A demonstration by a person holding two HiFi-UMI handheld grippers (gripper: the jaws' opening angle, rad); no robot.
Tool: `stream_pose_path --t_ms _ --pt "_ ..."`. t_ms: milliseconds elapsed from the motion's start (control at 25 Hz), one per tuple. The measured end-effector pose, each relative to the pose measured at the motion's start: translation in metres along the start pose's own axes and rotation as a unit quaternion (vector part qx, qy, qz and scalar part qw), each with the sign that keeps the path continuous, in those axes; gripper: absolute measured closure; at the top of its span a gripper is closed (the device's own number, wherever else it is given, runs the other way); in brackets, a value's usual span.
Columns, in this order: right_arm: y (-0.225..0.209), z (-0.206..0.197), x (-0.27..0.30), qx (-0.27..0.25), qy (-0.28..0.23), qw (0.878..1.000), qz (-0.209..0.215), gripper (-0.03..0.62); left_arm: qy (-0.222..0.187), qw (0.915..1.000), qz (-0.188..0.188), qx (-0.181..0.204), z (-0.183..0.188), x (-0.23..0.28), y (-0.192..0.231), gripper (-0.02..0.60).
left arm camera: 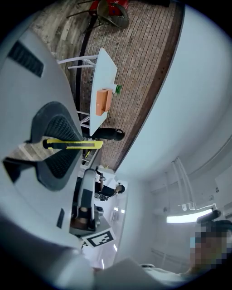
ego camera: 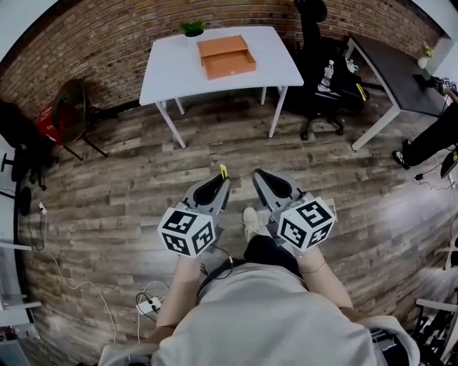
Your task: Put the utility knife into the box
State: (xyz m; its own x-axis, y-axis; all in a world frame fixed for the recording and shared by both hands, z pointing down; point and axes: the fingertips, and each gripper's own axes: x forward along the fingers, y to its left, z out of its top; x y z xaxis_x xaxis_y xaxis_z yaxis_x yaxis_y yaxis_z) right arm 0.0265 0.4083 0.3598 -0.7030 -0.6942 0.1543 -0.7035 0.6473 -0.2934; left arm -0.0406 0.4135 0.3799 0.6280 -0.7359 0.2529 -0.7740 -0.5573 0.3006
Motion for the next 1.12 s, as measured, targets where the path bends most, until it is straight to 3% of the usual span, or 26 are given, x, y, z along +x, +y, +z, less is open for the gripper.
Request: stream_pose_path --t_ms 400,680,1120 --pt "-0.1 0.049 0.1 -0.008 0.017 0.999 0.032 0.595 0.004 0.9997 0.019 -0.011 0.051 0.11 0.066 0.532" --pt "-0.156 0.076 0.14 -0.011 0.017 0.998 0.051 0.595 0.008 0.9998 0.016 -0.008 0.075 0.182 0.083 0.532" --pt "-0.197 0.07 0.152 0.014 0.029 0.998 0.045 0.595 0.032 0.9991 0.014 -0.023 0.07 0.224 0.093 0.532"
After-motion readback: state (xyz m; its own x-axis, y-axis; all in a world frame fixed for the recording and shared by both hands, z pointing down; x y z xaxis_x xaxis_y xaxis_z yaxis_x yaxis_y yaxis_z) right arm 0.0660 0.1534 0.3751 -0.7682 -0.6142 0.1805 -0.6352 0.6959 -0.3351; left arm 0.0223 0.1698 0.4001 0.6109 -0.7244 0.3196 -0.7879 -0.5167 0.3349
